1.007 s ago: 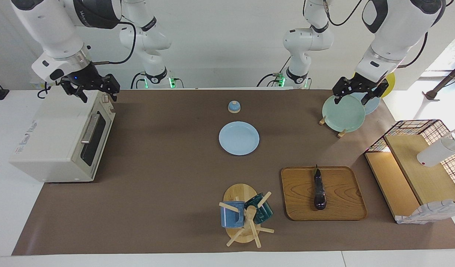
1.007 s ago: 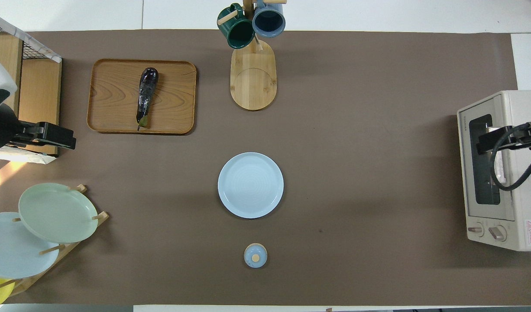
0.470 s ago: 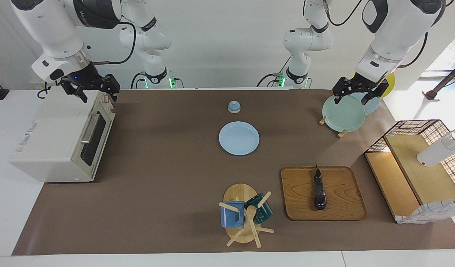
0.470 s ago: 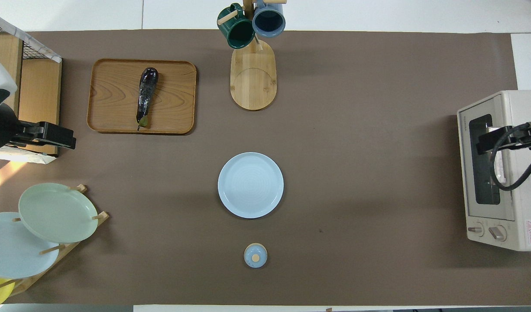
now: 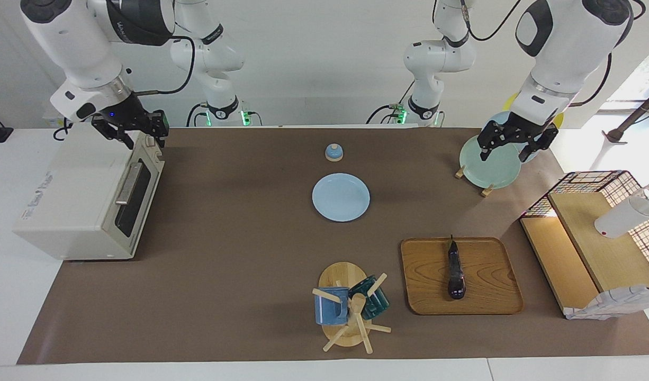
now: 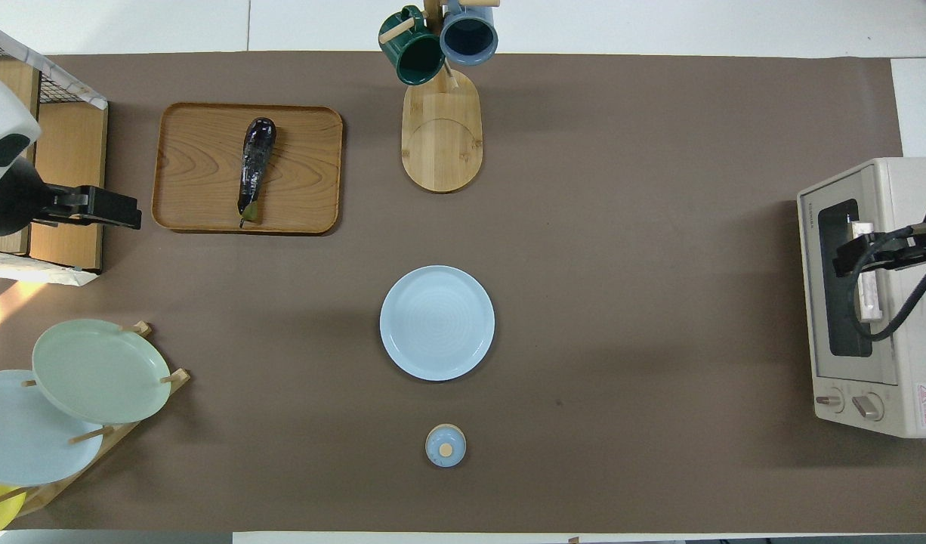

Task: Put eggplant into oven
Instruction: 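Grasp the eggplant with the left gripper while the right gripper reaches the oven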

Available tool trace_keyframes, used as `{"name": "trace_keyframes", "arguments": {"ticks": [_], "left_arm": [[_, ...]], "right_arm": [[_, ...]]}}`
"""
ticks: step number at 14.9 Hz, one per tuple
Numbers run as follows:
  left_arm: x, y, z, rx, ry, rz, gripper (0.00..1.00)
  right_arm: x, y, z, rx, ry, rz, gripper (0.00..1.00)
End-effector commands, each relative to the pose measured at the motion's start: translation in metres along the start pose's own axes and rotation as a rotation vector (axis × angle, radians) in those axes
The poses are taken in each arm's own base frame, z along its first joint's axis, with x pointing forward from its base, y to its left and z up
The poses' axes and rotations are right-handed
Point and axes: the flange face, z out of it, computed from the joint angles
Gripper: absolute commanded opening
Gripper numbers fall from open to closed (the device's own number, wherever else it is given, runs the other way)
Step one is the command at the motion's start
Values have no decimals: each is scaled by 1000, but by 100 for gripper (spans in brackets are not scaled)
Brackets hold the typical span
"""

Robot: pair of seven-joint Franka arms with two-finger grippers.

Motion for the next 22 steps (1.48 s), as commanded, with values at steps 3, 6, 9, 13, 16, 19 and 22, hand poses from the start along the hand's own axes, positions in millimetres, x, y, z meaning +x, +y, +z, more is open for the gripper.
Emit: {"name": "trace_keyframes", "arguments": {"ticks": [3, 6, 9, 13, 16, 19, 22], "left_arm": [[51, 6, 87, 9, 2, 20, 100], [80, 5, 145, 0, 26, 90, 100], [101, 19, 199, -11, 20, 119, 100], [117, 29, 245, -20, 5, 137, 100], [120, 30, 258, -20, 16, 169, 100], [123, 31, 264, -20, 39, 172, 100], [126, 37, 272, -18, 65, 197, 100]], "right_arm": [[-18, 40, 55, -98, 59, 25, 0], [-12, 49, 74, -112, 26, 105, 0], [-4, 56, 90, -181, 16, 82, 0], [-6, 61, 99, -180, 10, 88, 0], [-8, 63, 118, -176, 14, 84, 0], [-8, 53, 125, -172, 12, 74, 0], [4, 4, 136, -163, 7, 71, 0]]}}
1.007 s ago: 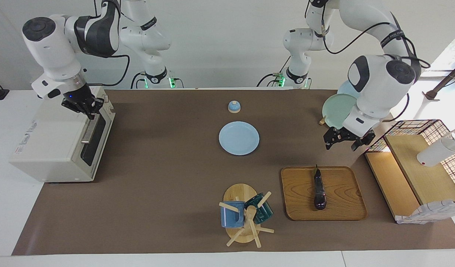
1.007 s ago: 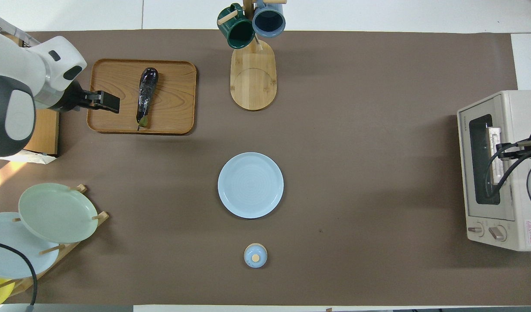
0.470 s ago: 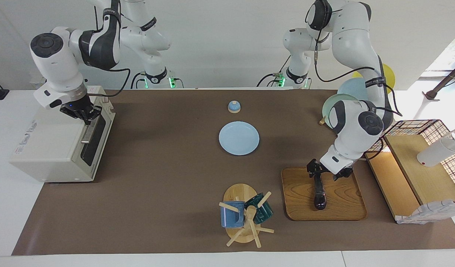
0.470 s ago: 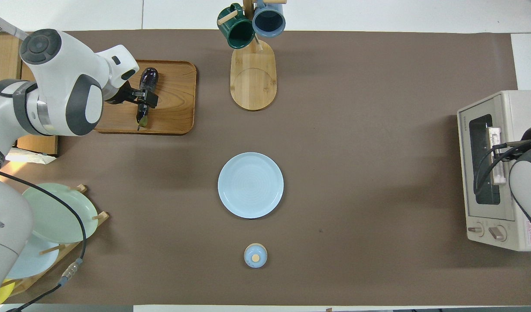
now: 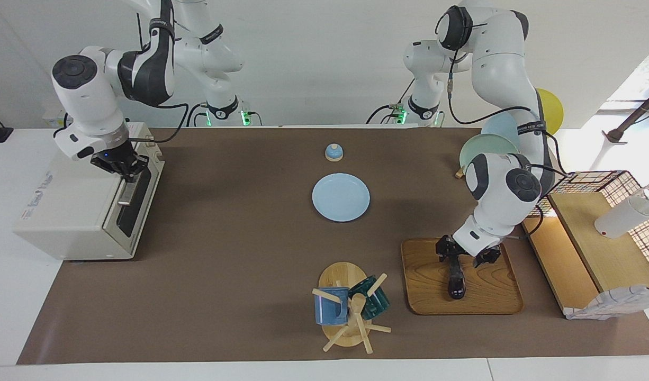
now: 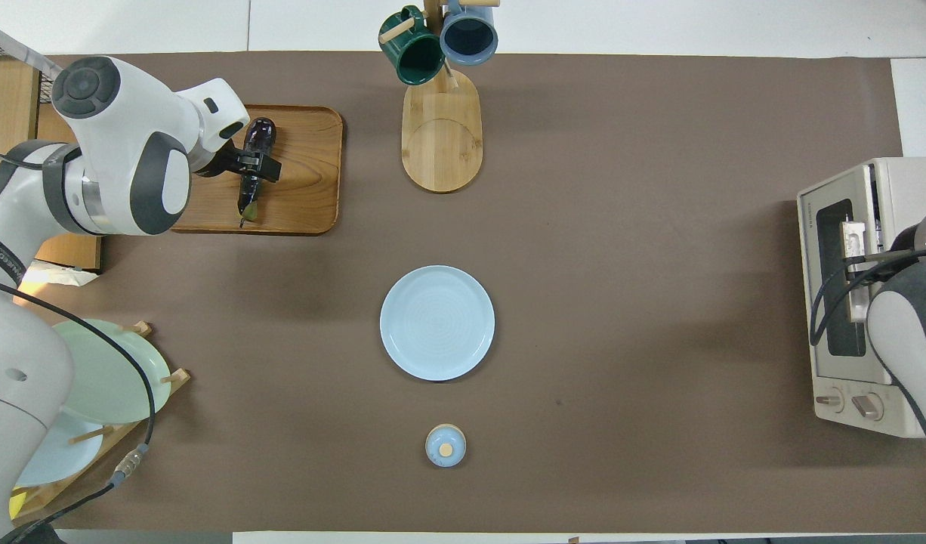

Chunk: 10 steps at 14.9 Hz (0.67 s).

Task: Put eggplant into oven
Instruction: 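Grasp the eggplant with the left gripper while the right gripper reaches the oven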

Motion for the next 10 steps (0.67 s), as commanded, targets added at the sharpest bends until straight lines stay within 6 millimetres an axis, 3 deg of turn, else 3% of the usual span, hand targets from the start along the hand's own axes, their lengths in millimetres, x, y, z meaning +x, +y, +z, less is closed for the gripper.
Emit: {"name": "trace_keyframes", "arguments": {"ticks": [1, 6, 10], "left_arm": [[7, 0, 7, 18, 19, 71, 100], [8, 2, 11, 21, 40, 90, 100], [7, 2, 13, 21, 36, 90, 100]], "right_arm": [[1, -41, 24, 1, 4, 6, 0], [22, -61, 78, 22, 46, -23, 0], [24, -75, 117, 45, 92, -19, 0]]}}
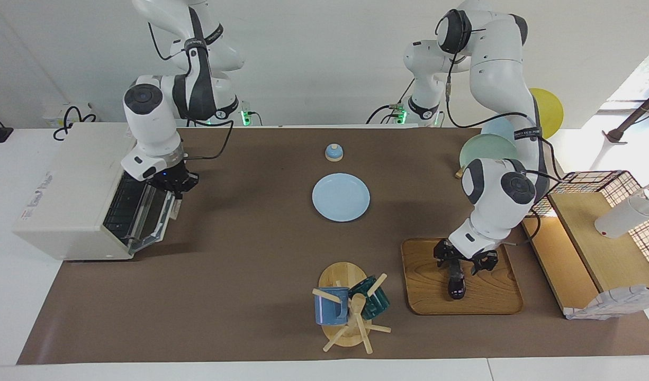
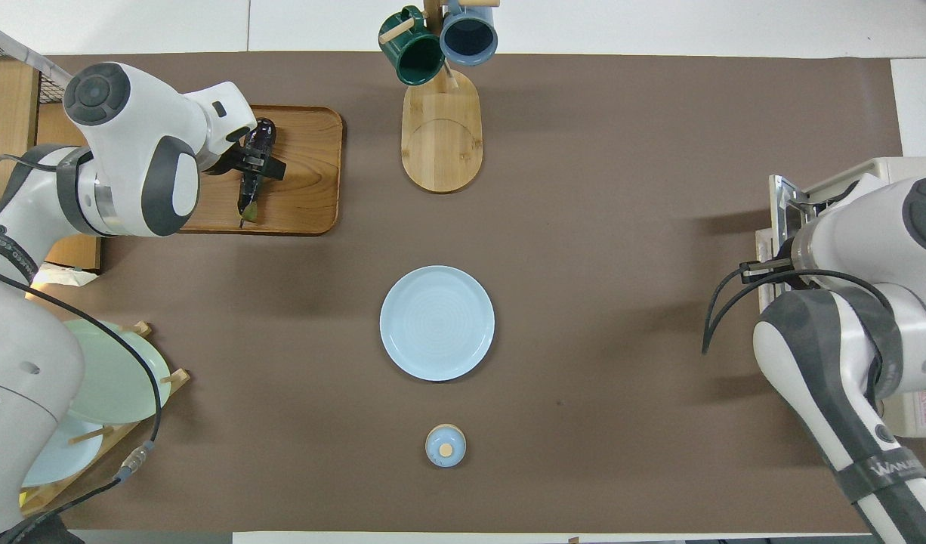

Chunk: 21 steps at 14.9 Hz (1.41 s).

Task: Put eggplant into oven
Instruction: 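Carry the eggplant over the plate while the right gripper opens the oven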

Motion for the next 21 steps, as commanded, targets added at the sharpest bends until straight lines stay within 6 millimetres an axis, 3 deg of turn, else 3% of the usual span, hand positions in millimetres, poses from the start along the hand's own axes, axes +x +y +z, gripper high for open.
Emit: {"name": "trace_keyframes", "arguments": {"ticks": [1, 4, 7, 10, 12, 13, 14, 15, 16, 17, 18, 19, 21], "left_arm": [[2, 0, 6, 17, 8, 20, 100], [-3, 0, 13, 17, 22, 17, 100], [-2, 0, 13, 16, 18, 17, 90], [-3, 3, 13, 16, 12, 21, 63], [-5, 1, 13, 14, 0, 18, 56], [-4, 1, 12, 12, -9, 18, 41], [-4, 1, 9, 11, -17, 18, 28], [-4, 1, 8, 8, -35, 18, 7], [-1, 2, 1, 4, -52, 15, 0], [2, 3, -6, -2, -69, 12, 0], [7, 11, -17, -8, -70, 10, 0], [7, 21, -25, -14, -67, -9, 0], [7, 44, -59, -12, -64, -23, 0]], "right_arm": [[7, 36, 52, -30, 5, 29, 0], [8, 34, 77, -22, -20, 37, 0], [13, 19, 78, -21, -12, 50, 0], [24, -8, 59, 78, -31, 118, 0], [30, -10, 40, 164, -84, 187, 0], [32, -10, 31, 185, -86, 191, 0], [34, -9, 25, 185, -80, 191, 9], [32, -8, 16, 187, -69, 187, 28], [29, -9, 9, 189, -78, 183, 45], [27, -13, 4, 191, -85, 173, 62], [27, -18, -3, 191, -68, 165, 94], [29, -18, -9, 191, -56, 162, 100], [35, -18, -24, 193, -61, 157, 100]]}}
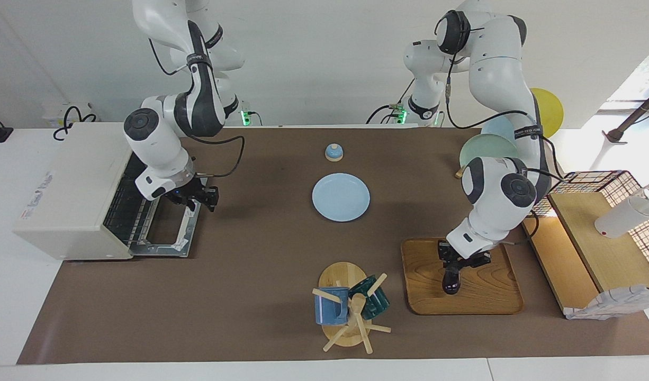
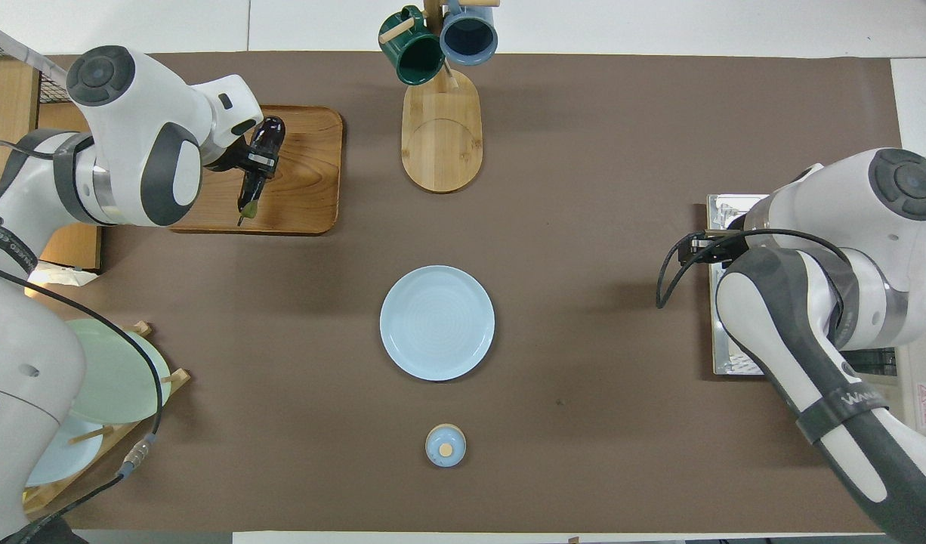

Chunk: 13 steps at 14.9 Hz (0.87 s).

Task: Put eggplant into oven
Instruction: 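Carry the eggplant over the plate while the right gripper opens the oven, then release the eggplant onto the plate while the right gripper reaches the plate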

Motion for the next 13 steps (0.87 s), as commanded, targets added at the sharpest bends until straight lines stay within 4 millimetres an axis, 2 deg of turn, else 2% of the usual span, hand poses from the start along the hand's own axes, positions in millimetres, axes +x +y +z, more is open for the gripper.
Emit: {"name": "trace_keyframes", "arguments": {"ticks": [1, 2, 3, 5, 7, 8, 9, 11, 12, 13], "left_arm": [[-8, 35, -51, 1, -30, -38, 0], [-16, 50, -72, 0, -51, -50, 0], [-23, 67, -85, -2, -77, -40, 0], [-36, 120, -93, -19, -123, -82, 0], [-53, 169, -84, -26, -154, -146, 0], [-67, 201, -76, -22, -167, -136, 0], [-79, 220, -68, -26, -158, -172, 0], [-114, 254, -39, -72, -108, -279, 0], [-129, 267, -24, -85, -74, -279, 0], [-140, 270, -12, -82, -72, -277, 0]], "right_arm": [[0, -2, -19, 24, -38, -2, 100], [0, -2, -22, 24, -46, 0, 100], [-2, 3, -18, 22, -61, 8, 100], [-4, 7, -18, 22, -65, 12, 100], [-5, 8, -18, 19, -71, 11, 100], [-3, 7, -19, 15, -58, -10, 100], [0, 4, -24, 13, -55, -54, 100], [1, 0, -60, 16, -61, -79, 100], [-2, 2, -80, 16, -67, -77, 100], [-7, 2, -94, 13, -76, -80, 100]]}}
